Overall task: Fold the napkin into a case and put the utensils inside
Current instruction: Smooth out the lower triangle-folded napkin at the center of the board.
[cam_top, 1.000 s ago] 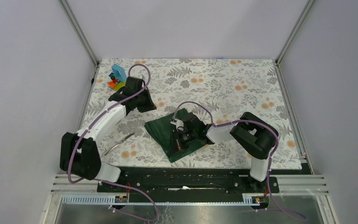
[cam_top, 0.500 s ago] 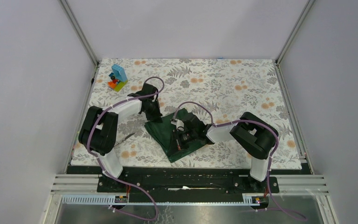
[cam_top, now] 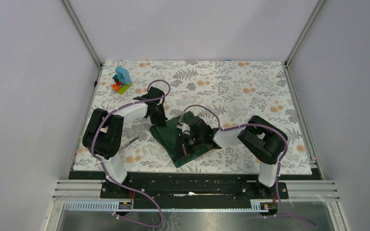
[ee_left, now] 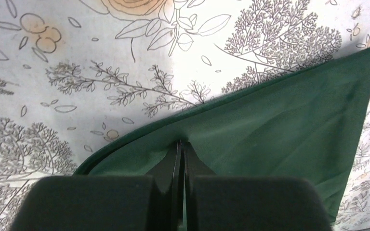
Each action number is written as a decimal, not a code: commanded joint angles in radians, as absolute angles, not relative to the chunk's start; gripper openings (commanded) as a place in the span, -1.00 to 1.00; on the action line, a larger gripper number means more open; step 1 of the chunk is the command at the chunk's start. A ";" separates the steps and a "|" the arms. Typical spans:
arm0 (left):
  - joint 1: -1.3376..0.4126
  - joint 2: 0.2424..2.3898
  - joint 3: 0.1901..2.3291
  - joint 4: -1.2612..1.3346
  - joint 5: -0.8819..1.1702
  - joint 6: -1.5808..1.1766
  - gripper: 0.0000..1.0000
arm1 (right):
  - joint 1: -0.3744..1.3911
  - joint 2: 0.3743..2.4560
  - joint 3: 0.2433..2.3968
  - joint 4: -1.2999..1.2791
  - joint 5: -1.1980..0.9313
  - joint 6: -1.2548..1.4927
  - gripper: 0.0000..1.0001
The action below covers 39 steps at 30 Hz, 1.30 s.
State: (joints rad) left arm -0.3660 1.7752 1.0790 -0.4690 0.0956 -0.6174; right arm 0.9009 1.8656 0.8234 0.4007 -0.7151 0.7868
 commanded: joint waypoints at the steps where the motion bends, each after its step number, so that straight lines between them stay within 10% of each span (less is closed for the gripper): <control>1: -0.373 1.675 1.111 -0.486 0.058 -0.614 -1.00 | 0.910 1.844 0.835 0.427 -0.709 0.795 -1.00; 25: -0.388 1.736 1.145 -0.513 -0.077 -0.559 -0.98 | 0.910 1.840 0.831 0.436 -0.721 0.799 -1.00; 31: -0.377 1.546 1.129 -0.569 -0.028 -0.567 -0.03 | 0.909 1.846 0.836 0.448 -0.732 0.802 -1.00; 39: -0.204 1.395 0.937 -0.522 0.112 -0.543 0.40 | 0.910 1.837 0.823 0.453 -0.735 0.801 -1.00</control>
